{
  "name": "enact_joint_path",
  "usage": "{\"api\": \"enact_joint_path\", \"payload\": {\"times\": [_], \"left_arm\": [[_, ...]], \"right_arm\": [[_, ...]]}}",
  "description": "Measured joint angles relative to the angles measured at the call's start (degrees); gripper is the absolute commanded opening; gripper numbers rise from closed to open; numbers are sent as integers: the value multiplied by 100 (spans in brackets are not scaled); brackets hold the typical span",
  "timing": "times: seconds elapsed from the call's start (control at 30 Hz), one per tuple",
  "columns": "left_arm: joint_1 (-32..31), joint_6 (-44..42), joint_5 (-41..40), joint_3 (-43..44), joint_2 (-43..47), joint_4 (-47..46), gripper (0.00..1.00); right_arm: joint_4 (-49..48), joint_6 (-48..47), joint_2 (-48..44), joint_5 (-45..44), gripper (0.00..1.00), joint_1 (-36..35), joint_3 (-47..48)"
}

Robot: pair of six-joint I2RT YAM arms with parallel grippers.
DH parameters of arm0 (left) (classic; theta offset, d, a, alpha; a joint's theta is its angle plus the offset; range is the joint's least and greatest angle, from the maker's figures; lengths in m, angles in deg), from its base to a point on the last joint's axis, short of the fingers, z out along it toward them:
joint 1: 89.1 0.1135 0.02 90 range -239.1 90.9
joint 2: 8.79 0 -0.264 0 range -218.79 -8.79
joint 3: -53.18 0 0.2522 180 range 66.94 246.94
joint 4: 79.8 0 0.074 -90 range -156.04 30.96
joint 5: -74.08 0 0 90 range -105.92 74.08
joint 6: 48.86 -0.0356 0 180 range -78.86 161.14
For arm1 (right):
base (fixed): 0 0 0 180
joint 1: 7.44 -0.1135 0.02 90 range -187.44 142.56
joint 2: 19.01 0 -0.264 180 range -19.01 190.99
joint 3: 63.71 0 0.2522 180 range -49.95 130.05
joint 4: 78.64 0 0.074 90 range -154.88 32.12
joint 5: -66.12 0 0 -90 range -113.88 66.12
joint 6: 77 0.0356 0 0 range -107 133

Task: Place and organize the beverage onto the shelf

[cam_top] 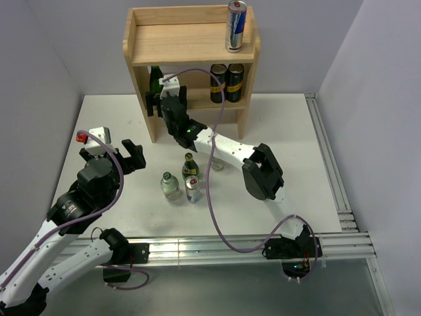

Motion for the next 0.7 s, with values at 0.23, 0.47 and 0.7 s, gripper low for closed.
{"api": "enact_joint_path", "payload": {"times": [0.23, 0.47, 0.7], "left_arm": [[37, -2, 20, 0, -2, -9, 99], [96, -2, 83, 0, -66, -13, 99], [136, -39, 511, 0, -122, -20, 99]], "right_arm": [[87, 55, -319, 114, 100, -105, -372], [85, 98, -931, 114, 100, -205, -1154], [114, 223, -1974, -225, 100, -481, -2345]]}}
